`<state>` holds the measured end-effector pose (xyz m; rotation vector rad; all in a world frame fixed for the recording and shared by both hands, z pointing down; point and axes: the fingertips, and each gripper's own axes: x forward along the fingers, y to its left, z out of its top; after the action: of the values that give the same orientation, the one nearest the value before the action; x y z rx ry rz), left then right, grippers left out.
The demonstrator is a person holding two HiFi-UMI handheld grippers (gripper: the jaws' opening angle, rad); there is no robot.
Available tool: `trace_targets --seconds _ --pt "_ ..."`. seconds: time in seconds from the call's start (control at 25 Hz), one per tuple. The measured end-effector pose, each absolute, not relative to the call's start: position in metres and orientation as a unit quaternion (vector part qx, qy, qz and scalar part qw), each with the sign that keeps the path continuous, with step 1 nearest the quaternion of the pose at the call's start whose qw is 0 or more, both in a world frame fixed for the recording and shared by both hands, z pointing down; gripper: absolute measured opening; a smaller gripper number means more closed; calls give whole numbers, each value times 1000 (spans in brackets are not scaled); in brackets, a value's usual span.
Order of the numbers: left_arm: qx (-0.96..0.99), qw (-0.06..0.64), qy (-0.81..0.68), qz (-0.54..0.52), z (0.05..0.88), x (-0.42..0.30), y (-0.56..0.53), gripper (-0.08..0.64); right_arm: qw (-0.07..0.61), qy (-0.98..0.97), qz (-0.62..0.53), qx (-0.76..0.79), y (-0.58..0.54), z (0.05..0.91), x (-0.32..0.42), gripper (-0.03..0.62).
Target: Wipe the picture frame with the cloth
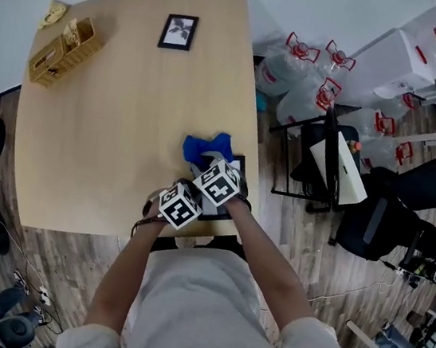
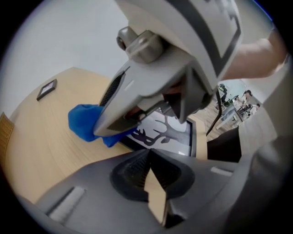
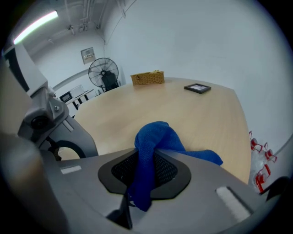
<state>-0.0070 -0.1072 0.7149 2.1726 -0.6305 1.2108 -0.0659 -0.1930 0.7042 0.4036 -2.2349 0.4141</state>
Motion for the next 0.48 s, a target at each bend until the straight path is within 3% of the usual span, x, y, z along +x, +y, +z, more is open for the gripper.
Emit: trace_targets --seconds 0.48 --pt "814 278 -235 453 716 -6 -107 54 374 -899 185 130 -168 698 -52 60"
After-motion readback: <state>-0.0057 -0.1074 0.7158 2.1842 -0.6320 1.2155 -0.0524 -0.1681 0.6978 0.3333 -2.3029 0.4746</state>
